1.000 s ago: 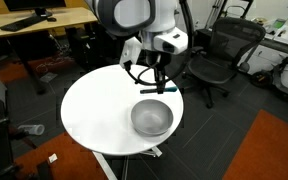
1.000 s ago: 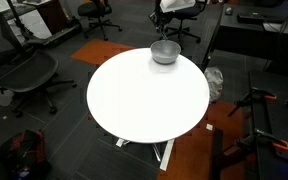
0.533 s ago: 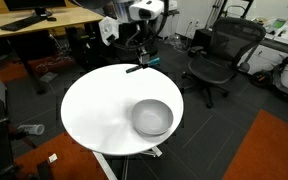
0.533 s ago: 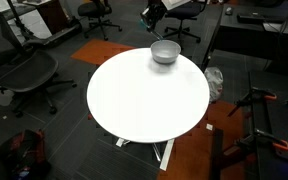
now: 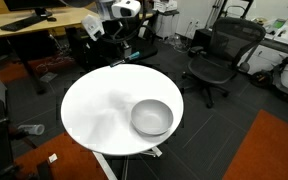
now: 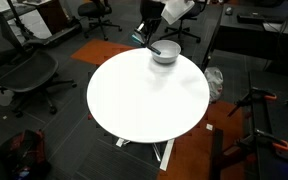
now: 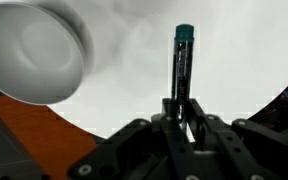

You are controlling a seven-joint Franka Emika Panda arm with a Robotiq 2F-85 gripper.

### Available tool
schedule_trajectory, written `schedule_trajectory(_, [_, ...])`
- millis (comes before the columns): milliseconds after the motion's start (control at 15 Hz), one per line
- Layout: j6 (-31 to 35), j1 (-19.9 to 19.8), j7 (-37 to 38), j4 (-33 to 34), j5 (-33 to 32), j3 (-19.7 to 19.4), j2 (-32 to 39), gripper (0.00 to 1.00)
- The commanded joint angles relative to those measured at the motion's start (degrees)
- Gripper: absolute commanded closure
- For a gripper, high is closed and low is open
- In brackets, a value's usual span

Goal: Take the marker from the white bowl and put it on the table then put it in the white bowl then put it on the table

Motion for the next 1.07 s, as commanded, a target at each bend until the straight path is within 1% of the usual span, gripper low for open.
schedule_trajectory(0, [0.47, 0.87, -0.28, -0.88, -1.10, 0.31, 0.89, 0.95])
schedule_trajectory(467, [0.72, 2.55, 1.21, 2.68, -1.11, -0.10, 9.16, 0.95])
schedule_trajectory(800, [2.64, 2.54, 0.50, 7.00, -0.39, -0.10, 15.44, 0.95])
schedule_trajectory(1000, [2.54, 2.49, 0.38, 9.53, -0.14, -0.26, 18.34, 0.95])
